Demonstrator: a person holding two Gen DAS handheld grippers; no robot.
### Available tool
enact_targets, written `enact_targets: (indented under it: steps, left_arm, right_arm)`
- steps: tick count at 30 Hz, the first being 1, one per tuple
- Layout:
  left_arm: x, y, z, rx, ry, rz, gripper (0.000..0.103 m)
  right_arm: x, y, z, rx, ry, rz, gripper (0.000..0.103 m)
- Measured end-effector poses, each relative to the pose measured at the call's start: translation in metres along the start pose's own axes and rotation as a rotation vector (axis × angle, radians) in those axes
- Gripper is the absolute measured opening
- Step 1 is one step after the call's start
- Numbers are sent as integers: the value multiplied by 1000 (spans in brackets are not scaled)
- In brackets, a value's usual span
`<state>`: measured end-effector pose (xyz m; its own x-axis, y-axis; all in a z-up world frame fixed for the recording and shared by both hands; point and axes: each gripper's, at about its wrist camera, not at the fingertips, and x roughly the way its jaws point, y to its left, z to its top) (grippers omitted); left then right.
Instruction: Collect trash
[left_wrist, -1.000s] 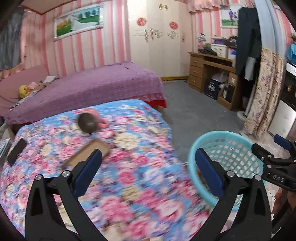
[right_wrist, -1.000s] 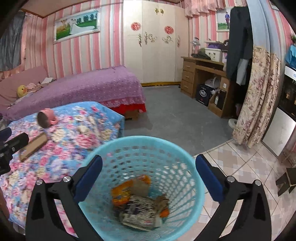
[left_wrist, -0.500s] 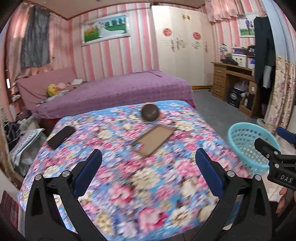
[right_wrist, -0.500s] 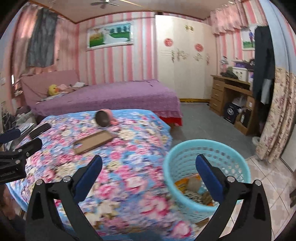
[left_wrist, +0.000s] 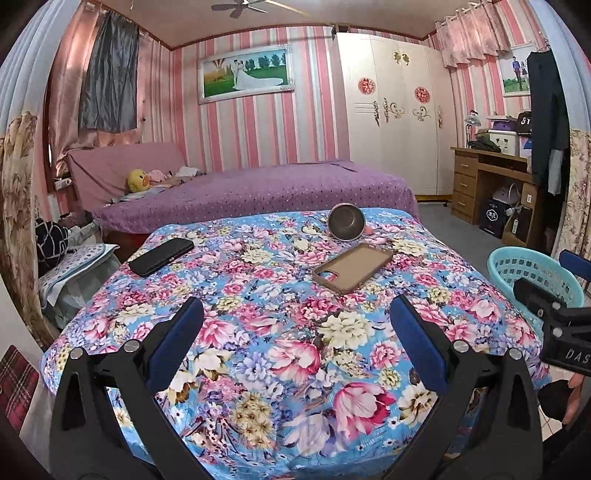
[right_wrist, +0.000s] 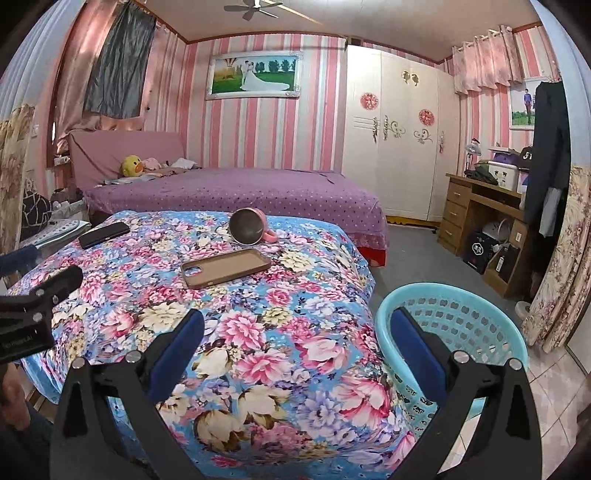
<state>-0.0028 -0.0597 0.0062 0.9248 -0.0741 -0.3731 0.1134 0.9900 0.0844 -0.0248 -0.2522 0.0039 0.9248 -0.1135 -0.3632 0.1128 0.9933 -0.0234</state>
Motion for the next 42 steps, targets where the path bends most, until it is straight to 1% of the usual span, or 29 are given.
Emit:
enact_targets:
  steps: [2, 7, 10, 22, 30, 34, 42]
  left_arm:
    - [3, 1, 0, -9, 12, -4, 98]
    - [8, 0, 5, -32, 9, -6, 98]
    - [11, -5, 7, -44, 12, -24, 98]
    - [14, -38, 9, 19, 2, -87, 98]
    - [16, -53, 10, 45, -9, -111, 98]
    - [14, -58, 10, 54, -21, -117, 98]
    - [14, -61, 8, 54, -16, -106, 98]
  right_arm:
    - [0, 0, 1, 7, 0, -3, 98]
    - [-1, -1, 2, 9, -1, -25, 98]
    - [-1, -3, 3, 9, 0, -29, 98]
    - [-1, -22, 1, 16, 4, -78, 98]
    - [-1, -35, -3, 15, 10, -93, 98]
    - [-2, -38, -3, 19, 8, -90, 98]
    - [-5, -36, -3, 16, -2, -82, 98]
